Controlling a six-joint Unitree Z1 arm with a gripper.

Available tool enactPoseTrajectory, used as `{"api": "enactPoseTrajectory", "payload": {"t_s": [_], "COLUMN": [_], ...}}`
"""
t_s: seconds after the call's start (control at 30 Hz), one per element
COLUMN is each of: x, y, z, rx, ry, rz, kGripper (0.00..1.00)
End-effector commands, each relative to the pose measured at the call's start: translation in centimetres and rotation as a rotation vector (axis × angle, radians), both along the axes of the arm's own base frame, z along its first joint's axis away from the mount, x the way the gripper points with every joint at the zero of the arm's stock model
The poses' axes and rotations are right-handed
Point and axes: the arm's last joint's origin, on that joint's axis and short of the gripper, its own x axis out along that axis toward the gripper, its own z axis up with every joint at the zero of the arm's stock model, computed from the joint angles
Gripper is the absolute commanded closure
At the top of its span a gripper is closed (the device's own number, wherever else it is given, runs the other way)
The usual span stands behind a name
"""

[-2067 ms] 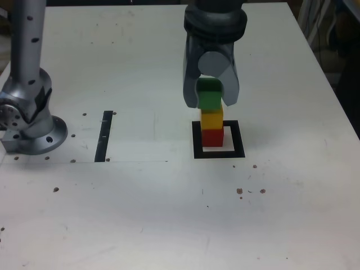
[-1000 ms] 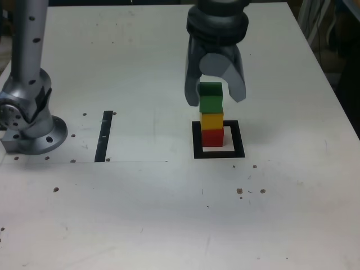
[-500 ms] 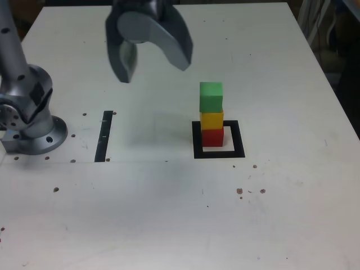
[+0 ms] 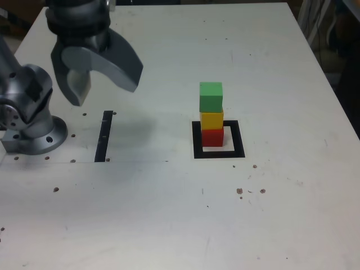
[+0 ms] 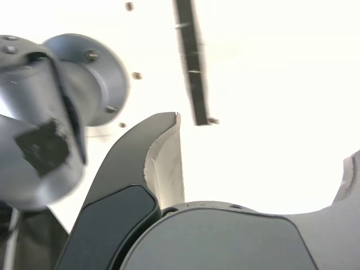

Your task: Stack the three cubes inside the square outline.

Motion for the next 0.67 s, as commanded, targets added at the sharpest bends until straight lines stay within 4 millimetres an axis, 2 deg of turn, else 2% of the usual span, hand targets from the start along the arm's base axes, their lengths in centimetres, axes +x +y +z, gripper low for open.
{"api": "enactPoseTrajectory", "payload": {"t_s": [0.0, 0.1, 0.33, 0.63], "x": [-1.4, -2.0, -3.3, -3.6], "y": [0.2, 0.3, 1.1, 1.3], "z": [-2.9, -4.3, -5.7, -6.5], "rx": [0.003, 0.015, 0.086, 0.066], "ry": [0.057, 0.073, 0.126, 0.109], "rz": [0.001, 0.001, 0.007, -0.003], "kGripper": [0.0, 0.0, 0.0, 0.01]}}
